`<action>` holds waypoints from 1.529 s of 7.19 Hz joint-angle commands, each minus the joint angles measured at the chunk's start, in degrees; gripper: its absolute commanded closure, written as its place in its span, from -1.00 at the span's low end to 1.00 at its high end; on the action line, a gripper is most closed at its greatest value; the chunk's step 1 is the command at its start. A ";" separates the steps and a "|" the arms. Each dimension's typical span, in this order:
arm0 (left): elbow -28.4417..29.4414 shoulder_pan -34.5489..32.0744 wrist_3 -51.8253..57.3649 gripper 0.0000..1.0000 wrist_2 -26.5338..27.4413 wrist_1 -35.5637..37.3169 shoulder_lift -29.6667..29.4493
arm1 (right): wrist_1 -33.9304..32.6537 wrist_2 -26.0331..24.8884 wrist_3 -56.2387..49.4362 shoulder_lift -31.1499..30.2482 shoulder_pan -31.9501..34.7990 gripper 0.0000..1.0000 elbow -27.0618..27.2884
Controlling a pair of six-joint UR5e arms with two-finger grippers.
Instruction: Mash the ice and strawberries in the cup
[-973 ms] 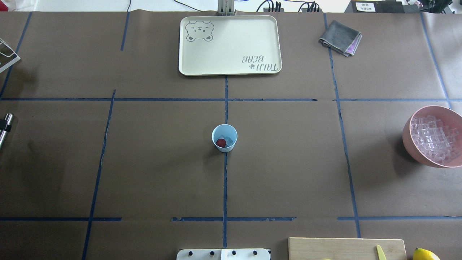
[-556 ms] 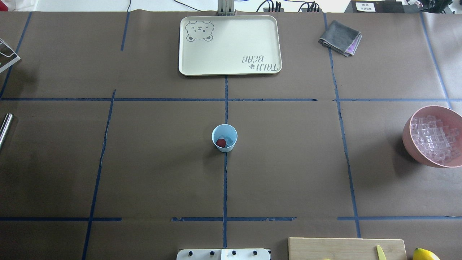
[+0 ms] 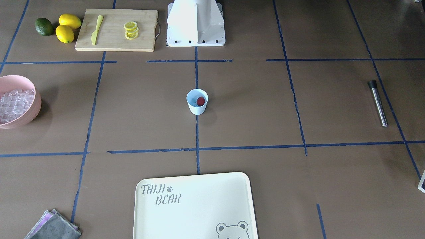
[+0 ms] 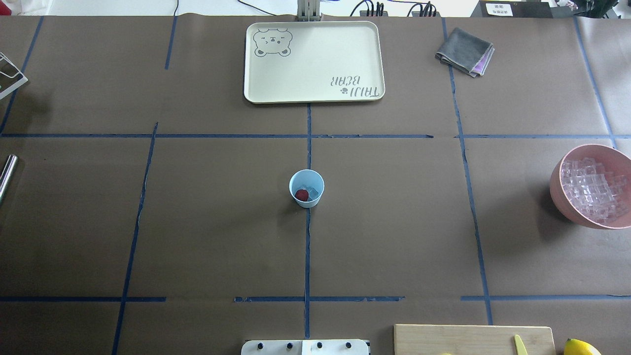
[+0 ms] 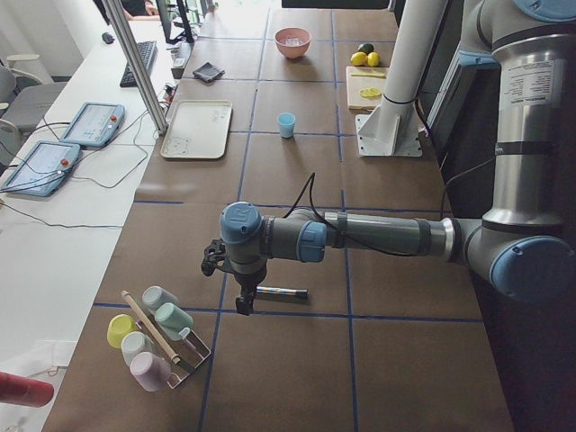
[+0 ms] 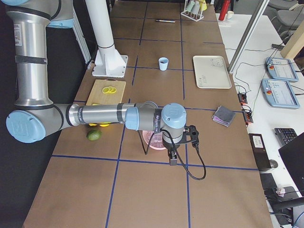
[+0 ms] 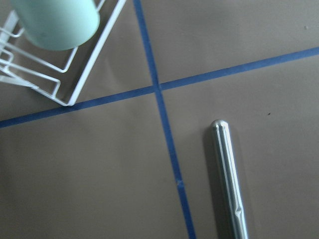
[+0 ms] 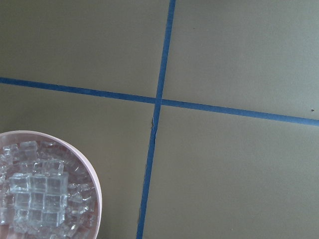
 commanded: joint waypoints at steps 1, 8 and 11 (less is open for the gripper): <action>-0.38 -3.95 0.66 -1.00 -2.38 1.29 -0.06 | -0.07 0.00 0.00 0.09 0.00 -0.98 -0.07; -0.38 -4.05 0.39 -1.00 -2.38 1.29 0.03 | -0.16 0.70 0.00 -0.52 0.00 -0.98 -0.51; -0.38 -3.96 0.40 -1.00 -2.12 1.29 0.03 | -0.16 0.70 0.00 -0.52 -0.09 -0.98 -1.04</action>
